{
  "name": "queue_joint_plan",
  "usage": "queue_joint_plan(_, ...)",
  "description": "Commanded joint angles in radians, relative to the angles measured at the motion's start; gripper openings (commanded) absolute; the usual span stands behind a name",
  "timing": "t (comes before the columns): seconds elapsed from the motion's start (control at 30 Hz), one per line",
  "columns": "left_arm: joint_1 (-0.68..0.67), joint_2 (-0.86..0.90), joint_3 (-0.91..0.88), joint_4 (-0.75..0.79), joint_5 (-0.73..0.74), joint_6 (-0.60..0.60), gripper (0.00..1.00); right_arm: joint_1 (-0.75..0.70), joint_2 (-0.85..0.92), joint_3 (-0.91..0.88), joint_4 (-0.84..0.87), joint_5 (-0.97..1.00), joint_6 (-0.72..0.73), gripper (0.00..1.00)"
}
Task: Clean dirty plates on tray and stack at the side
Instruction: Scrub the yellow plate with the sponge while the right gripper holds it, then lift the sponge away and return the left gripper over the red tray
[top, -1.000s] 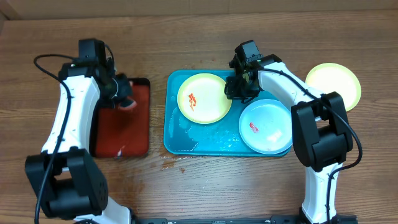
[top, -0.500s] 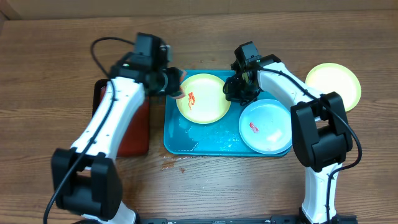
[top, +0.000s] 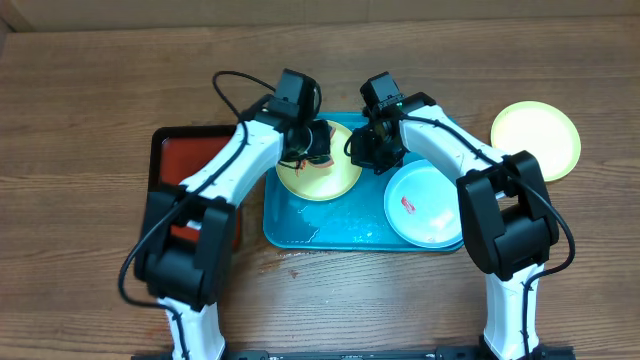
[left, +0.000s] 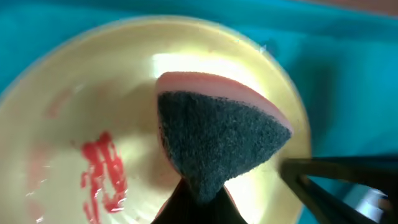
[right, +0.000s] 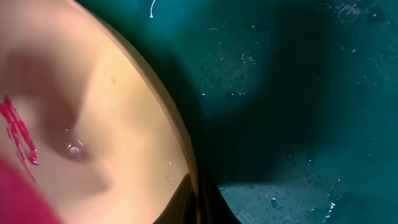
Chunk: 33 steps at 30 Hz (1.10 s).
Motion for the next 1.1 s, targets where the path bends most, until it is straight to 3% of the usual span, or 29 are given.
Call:
queue_joint_plan(0.0, -0.006, 0.045, -0.005, -0.001, -0.028, -0.033, 0.04, 0.005, 0.005, -0.006, 0.004, 0.063, 0.013, 0.04)
queue_joint_plan(0.37, 0.005, 0.069, 0.001, -0.121, -0.413, 0.081, 0.04, 0.005, 0.005, -0.006, 0.004, 0.063, 0.013, 0.04)
queue_joint_plan(0.5, 0.015, 0.062, 0.040, -0.163, -0.443, 0.080, 0.04, 0.005, 0.005, -0.006, 0.004, 0.063, 0.013, 0.04)
queue_joint_plan(0.63, 0.016, 0.060, 0.142, -0.216, -0.387, 0.080, 0.04, 0.005, 0.005, -0.006, 0.005, 0.063, 0.013, 0.04)
queue_joint_plan(0.9, 0.015, 0.075, 0.225, -0.163, 0.003, 0.030, 0.04, 0.005, 0.005, -0.006, 0.017, 0.064, 0.013, 0.04)
queue_joint_plan(1.07, 0.011, 0.135, 0.225, -0.193, 0.009, 0.031, 0.04, 0.005, 0.005, -0.006, 0.018, 0.063, 0.013, 0.04)
